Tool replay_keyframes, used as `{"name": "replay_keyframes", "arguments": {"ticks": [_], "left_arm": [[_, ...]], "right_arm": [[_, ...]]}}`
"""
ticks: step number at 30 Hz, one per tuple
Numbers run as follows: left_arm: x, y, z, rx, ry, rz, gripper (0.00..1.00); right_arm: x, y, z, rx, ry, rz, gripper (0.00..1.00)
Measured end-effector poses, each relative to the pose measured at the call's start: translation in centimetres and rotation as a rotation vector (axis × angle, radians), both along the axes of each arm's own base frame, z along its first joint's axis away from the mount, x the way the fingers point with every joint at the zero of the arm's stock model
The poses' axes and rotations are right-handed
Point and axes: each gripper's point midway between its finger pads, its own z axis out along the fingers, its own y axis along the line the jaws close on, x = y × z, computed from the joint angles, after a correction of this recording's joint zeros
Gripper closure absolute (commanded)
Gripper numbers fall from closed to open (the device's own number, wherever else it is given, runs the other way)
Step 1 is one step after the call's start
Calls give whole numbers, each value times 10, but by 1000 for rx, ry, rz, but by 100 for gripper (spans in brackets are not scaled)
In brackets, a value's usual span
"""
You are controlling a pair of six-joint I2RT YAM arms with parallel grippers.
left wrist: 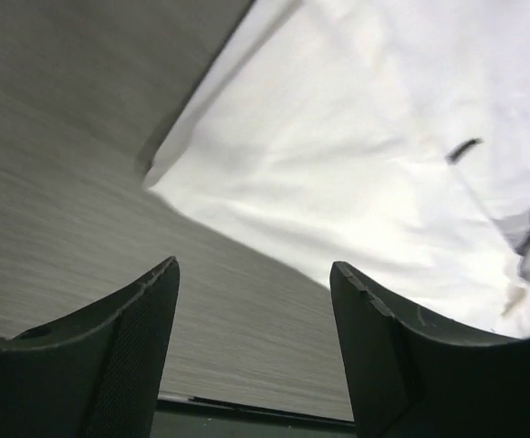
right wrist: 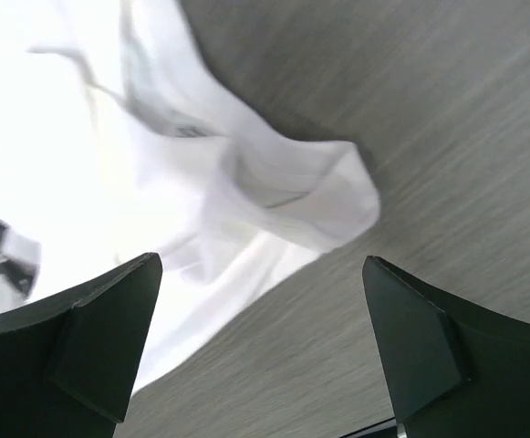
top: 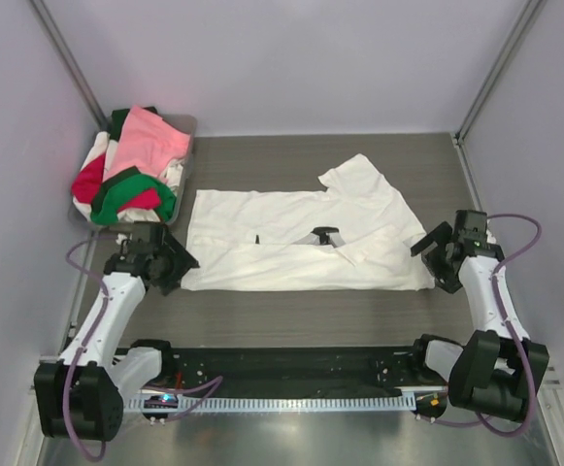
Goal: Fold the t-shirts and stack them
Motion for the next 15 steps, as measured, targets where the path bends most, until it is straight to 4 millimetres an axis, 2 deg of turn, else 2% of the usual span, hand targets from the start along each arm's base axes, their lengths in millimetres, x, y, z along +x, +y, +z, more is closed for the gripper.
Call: {"name": "replay_keyframes", "arguments": {"ticks": [3,5,7,9,11,12,15], "left_arm": [[25,1,57,37,-118,-77,31],[38,3,93,80,-211,-126,31],[40,6,108,116,-254,-156,31],[32,9,107,144,-247,-188,30],[24,9,100,151,-216,-214,30],[21,9,96,151,-201,-227,31],[16,8,87,150,-168,-250,32]], "right_arm": [[25,6,31,13,-97,57,2],[50,13,55,21,-175,113,2],[83,22,75,27,-228,185,2],[129,33,91,31,-272,266,2],[173,43,93,34,-294,335,4],[199,49,91,33,-305,370,4],[253,62,74,41,-299,441,5]]}}
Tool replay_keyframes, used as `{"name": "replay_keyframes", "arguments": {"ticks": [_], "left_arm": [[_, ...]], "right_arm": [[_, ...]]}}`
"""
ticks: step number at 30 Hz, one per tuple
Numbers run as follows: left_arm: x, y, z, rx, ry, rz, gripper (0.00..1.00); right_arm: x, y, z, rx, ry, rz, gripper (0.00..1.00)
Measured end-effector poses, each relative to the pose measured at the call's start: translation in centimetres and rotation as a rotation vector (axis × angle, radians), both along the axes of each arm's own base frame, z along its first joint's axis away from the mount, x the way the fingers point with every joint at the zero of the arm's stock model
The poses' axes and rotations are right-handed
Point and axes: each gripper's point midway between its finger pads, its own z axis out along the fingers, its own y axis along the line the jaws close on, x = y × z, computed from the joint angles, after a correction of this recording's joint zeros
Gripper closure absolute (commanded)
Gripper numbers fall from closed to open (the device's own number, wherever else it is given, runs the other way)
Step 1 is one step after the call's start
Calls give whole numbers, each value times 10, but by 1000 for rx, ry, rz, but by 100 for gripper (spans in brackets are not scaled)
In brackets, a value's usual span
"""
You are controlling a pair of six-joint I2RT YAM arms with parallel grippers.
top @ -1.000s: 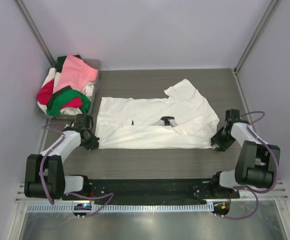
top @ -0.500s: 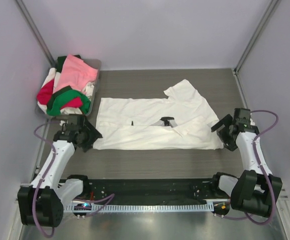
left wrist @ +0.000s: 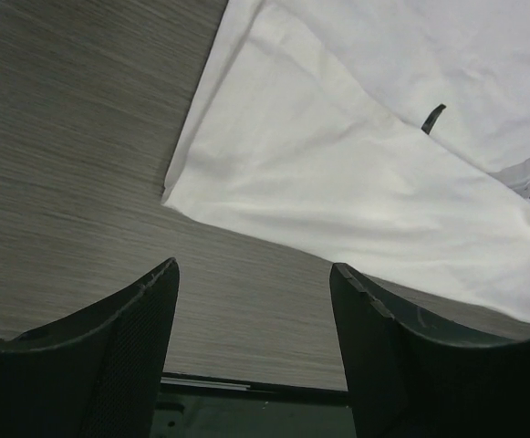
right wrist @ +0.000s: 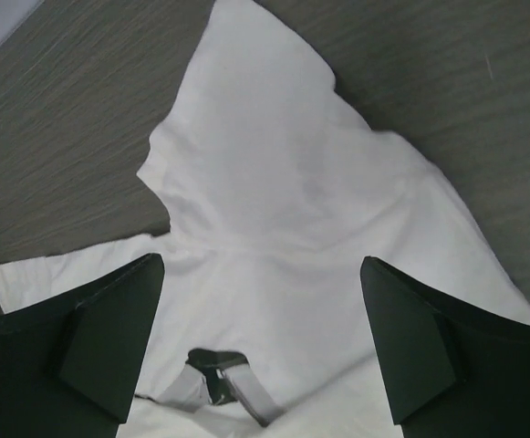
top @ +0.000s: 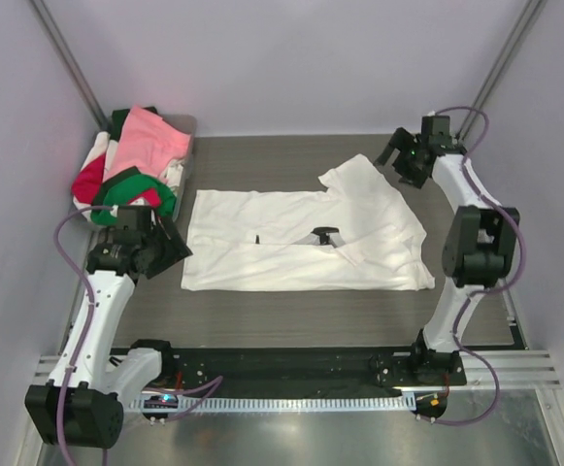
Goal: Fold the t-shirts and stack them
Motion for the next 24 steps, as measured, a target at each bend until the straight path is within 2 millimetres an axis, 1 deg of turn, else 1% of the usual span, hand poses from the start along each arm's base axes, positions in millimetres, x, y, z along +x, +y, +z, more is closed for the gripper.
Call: {"name": "replay_keyframes", "arguments": {"ticks": [1,5,8,11,14,15,17,18,20,21,22,23,24], "left_arm": [[-1,0,-2,1,9,-3,32],[-1,1,-6,9,30,-2,33],[-2,4,-7,24,33,9,33],[-3,7,-5,34,21,18,33],[-3,9,-1,40,1,27,33],[-4,9,0,42,-5,30,33],[-4,10,1,44,-10,32,33],[-4,10,1,44,-11,35,33],[-4,11,1,49,-11,40,33],[-4,12,1,52,-11,42,33],[-4,13,1,54,-11,44,33],[-4,13,1,55,-11,45,33],[-4,13,1,56,-11,46,33]], "right_arm": [[23,4,-6,-5,-12,22,6],[97,17,-27,-37,-66,76,7],[137,22,-46,-74,-101,84,8],[164,27,-71,-112,-117,83,8],[179,34,-95,-147,-119,84,8],[187,37,-95,-163,-147,86,8],[196,45,-92,-197,-180,97,12],[197,51,-93,-216,-186,106,19],[194,61,-100,-250,-177,125,25],[194,65,-101,-268,-180,127,30],[193,70,-104,-275,-179,136,38],[194,71,-105,-295,-183,132,41],[193,74,-107,-306,-189,134,51]]}}
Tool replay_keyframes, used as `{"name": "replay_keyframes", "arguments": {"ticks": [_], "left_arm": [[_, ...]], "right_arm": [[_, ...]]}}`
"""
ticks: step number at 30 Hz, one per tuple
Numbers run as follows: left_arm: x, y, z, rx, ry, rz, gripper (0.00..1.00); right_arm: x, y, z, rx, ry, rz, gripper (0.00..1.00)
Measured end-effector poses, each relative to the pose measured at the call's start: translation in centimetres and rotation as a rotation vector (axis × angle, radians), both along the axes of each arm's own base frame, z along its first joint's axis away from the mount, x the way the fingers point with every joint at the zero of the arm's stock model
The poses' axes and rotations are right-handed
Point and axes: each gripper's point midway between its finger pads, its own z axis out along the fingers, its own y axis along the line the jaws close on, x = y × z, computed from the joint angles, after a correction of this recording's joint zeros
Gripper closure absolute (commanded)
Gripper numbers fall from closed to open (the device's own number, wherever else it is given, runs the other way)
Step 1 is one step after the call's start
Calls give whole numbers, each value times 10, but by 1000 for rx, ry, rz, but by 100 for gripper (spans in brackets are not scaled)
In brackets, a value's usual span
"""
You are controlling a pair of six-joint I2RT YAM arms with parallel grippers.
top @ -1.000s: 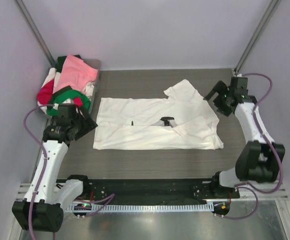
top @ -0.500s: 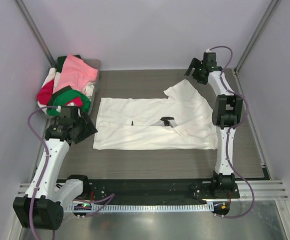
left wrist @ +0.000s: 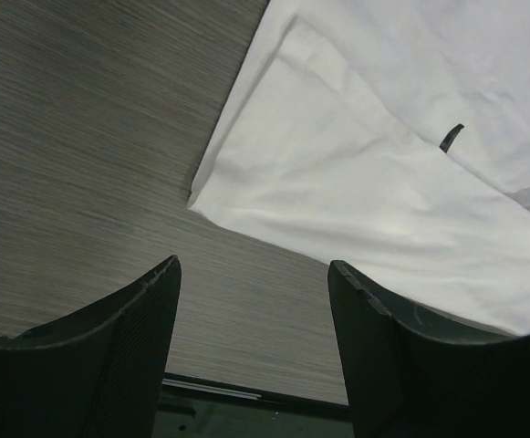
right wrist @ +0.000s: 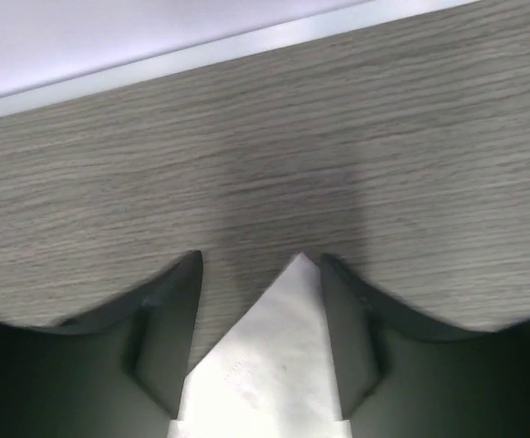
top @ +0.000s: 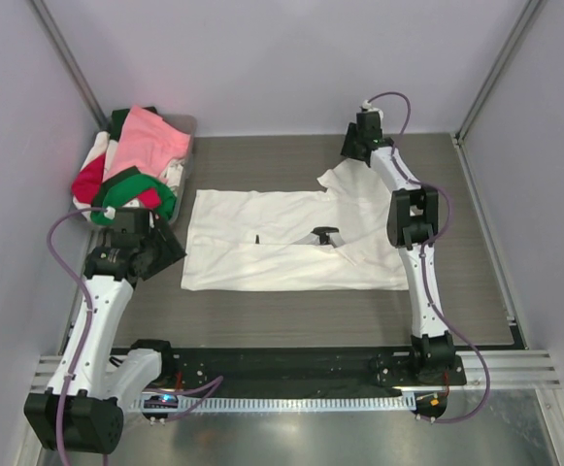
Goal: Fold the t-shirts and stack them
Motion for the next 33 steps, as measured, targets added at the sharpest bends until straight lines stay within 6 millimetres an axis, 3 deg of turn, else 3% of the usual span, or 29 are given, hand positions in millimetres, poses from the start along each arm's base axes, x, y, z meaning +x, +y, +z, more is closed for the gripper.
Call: {"name": "replay_keyframes", "arguments": {"ticks": [2,5,6,7,13,19,23,26,33], "left_arm": [[0,1,0,3,0,2,33],[-1,2,1,6,-6,6,33],[-1,2,2,6,-10,8,33],[-2,2,3,7,-13,9,33],[-1,3,3,11,-13,13,36],[13,1,-8,67,66,3,36],[67,-21,0,114,89,-50,38],[136,-38,6,117,57,-52,39],[263,-57,-22,149,62,-31,41]], "right_arm": [[-4,2,-2,-15,1,-9,59],[-11,-2,-4,-26,18,-30,80],[-12,-4,-5,-27,20,-39,95],[-13,-6,-6,-28,24,-48,99],[-24,-8,-4,22,32,-105,99],[-75,-16,-8,81,63,-182,99],[-95,-34,-9,46,67,-241,99],[-97,-48,-9,59,54,-272,99],[-93,-129,-9,102,20,-396,99]]}}
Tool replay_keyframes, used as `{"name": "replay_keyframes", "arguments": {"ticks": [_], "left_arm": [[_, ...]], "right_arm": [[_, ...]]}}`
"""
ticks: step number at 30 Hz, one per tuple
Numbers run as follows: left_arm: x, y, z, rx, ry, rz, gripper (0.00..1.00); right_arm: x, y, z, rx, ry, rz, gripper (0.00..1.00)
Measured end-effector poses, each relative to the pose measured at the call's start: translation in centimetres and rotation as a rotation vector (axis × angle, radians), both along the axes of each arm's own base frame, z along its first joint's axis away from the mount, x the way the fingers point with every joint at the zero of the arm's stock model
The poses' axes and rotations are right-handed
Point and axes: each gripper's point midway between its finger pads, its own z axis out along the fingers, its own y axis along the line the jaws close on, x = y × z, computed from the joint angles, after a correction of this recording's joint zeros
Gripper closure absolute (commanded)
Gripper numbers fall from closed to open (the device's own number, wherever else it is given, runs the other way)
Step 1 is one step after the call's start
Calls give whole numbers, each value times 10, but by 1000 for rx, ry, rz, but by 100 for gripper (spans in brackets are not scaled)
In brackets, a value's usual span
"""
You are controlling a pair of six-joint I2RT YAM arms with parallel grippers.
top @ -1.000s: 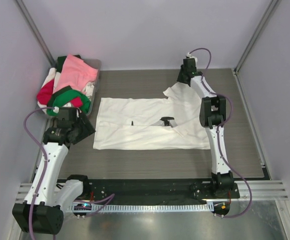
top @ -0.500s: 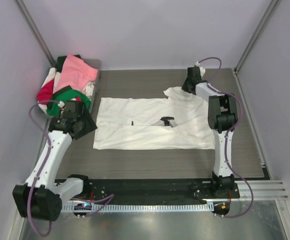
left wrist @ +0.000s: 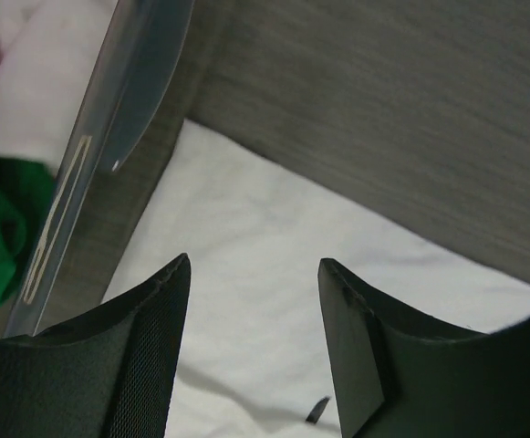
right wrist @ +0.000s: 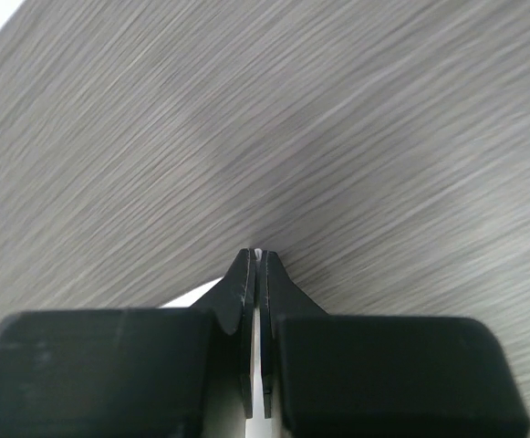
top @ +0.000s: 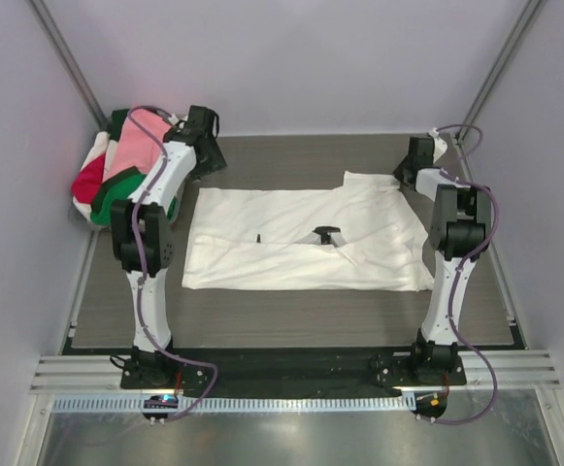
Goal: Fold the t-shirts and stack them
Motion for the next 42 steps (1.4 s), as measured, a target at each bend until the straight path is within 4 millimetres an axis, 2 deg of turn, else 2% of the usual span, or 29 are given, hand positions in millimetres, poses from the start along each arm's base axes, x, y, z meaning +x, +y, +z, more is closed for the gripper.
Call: {"name": "replay_keyframes", "arguments": {"ticks": [3,7,13,18,26,28,36,40,42], "left_arm": [[39,-4,-10,17,-14,6,41],[61,-2,-26,47,-3,18,41],[64,5,-59,56,52,29,40],[78,5,-74,54,43,37,41],[87,0,-105,45,52,43,45],[89,-2,-108,43,45,48,46],[97,-4,-108,12,14,75,73],[100,-5,-108,4,5,79,100],[100,-6,-108,-2,4,76,100]], "right_arm": [[0,-25,0,28,-21,-39,99],[0,-37,0,41,-34,-57,99],[2,-31,0,77,-50,-24,99],[3,-19,1,127,-57,26,99],[2,-2,0,196,-59,84,99],[1,0,0,205,-59,92,99],[1,5,0,229,-61,108,99],[0,10,1,247,-61,125,99],[0,14,1,267,-64,143,99]]}}
